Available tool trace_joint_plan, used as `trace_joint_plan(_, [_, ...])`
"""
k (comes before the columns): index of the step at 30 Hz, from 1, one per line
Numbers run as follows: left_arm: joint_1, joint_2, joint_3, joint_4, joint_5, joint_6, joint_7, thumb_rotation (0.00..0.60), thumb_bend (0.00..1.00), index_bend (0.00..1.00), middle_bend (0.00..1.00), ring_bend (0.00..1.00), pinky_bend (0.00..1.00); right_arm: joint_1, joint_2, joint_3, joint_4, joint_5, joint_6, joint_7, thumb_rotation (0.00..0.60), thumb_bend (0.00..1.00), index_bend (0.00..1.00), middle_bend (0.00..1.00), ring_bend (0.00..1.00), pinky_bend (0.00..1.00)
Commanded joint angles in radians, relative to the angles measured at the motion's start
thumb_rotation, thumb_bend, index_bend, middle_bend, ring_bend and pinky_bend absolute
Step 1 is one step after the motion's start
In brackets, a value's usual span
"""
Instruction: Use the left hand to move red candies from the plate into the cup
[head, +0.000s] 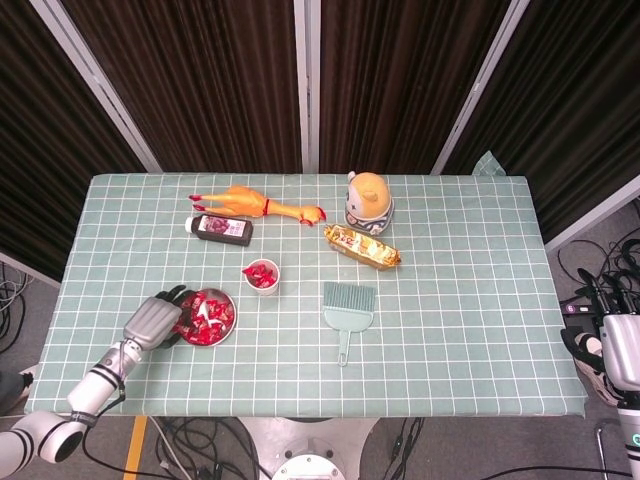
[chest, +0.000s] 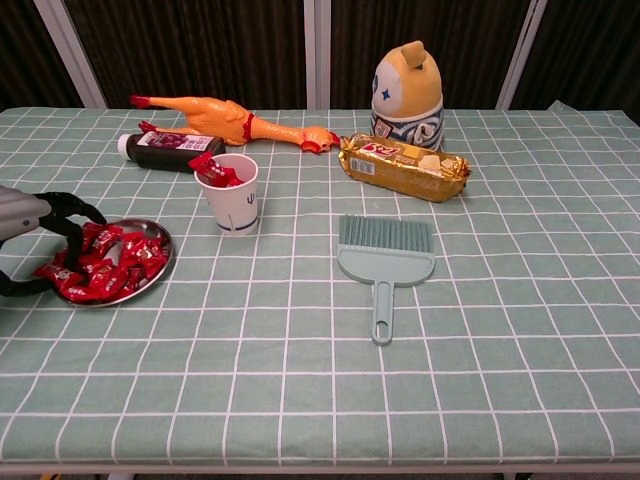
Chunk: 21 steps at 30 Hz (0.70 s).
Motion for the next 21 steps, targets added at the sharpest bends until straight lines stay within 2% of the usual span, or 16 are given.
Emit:
trace_joint_plan(1, [0.004,0.011,-0.009,-0.015,0.005,0.023,-0.023,0.600,0.38,0.61,0.24,0.11,0.28,0.000,0.001,0.000,0.000,0.000,0.000,-0.001,0.600,0.21,0.09,0.31,0.10,0.27])
trace_joint_plan(10, [-0.008,0.081,-0.082,-0.127,0.013,0.111,-0.085,0.600,0.38,0.61,0.24,0.11,0.28,0.006,-0.002,-0.005,0.004,-0.005,-0.013,0.001,0.600,0.21,0.09,0.31,0.10,0.27])
trace_joint_plan(16, [-0.057,0.072,-0.148,-0.175,0.010,0.120,-0.092,0.600,0.39,0.60,0.24,0.11,0.28,0.015,-0.005,-0.024,0.008,-0.028,-0.039,0.000,0.600,0.21,0.09,0.31,0.10,0.26])
trace_joint_plan(18, [-0.078,0.062,-0.165,-0.183,0.003,0.106,-0.096,0.600,0.39,0.60,0.24,0.11,0.28,0.017,-0.004,-0.029,0.007,-0.034,-0.045,-0.007,0.600,0.21,0.09,0.30,0.08,0.21])
trace_joint_plan(21, [-0.114,0.038,-0.196,-0.184,-0.014,0.079,-0.092,0.600,0.39,0.60,0.24,0.11,0.28,0.018,0.000,-0.037,0.002,-0.051,-0.045,-0.014,0.600,0.21,0.09,0.27,0.03,0.05])
